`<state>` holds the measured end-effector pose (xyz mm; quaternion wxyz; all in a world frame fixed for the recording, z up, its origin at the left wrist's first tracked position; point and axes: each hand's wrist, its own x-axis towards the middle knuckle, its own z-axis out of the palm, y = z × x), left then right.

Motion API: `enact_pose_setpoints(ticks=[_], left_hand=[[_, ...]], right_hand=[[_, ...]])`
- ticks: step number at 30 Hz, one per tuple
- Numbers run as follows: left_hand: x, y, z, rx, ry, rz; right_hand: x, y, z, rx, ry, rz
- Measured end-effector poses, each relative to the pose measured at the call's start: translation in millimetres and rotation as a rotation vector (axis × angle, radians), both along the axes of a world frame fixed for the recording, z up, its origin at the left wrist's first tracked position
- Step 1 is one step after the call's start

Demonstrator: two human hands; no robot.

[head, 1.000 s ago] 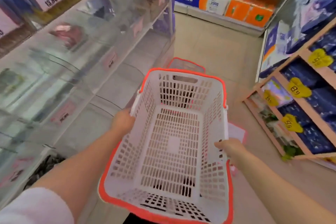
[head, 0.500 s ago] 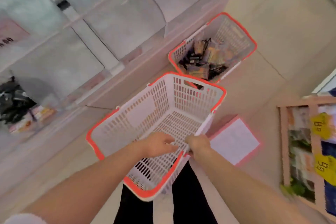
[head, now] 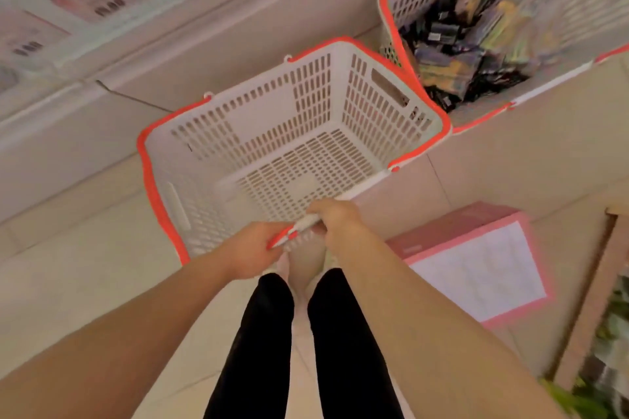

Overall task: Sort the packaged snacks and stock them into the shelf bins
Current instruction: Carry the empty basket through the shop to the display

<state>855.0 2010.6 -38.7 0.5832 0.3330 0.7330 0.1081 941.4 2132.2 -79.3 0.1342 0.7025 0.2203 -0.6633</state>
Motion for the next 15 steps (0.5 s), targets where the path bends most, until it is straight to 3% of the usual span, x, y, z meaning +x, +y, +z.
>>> enact_pose_setpoints(ticks=[3,8,12,15], left_hand=[[-13,-18,-35,-0.003,0.047,-0.010],[-26,-33,-74,-0.044,0.069,-0.096],[-23,-37,-105,-0.121,0.180,-0.298],[-19,-34,-127,-0.145,0.229,-0.338]], right_hand=[[11,4,-25,0.021,0.083,-0.061],[31,33,-60,0.328,-0.022,-0.190],[31,34,-86,0.241,0.035,-0.401],[34,35,-106,0.154,0.088,-0.433]])
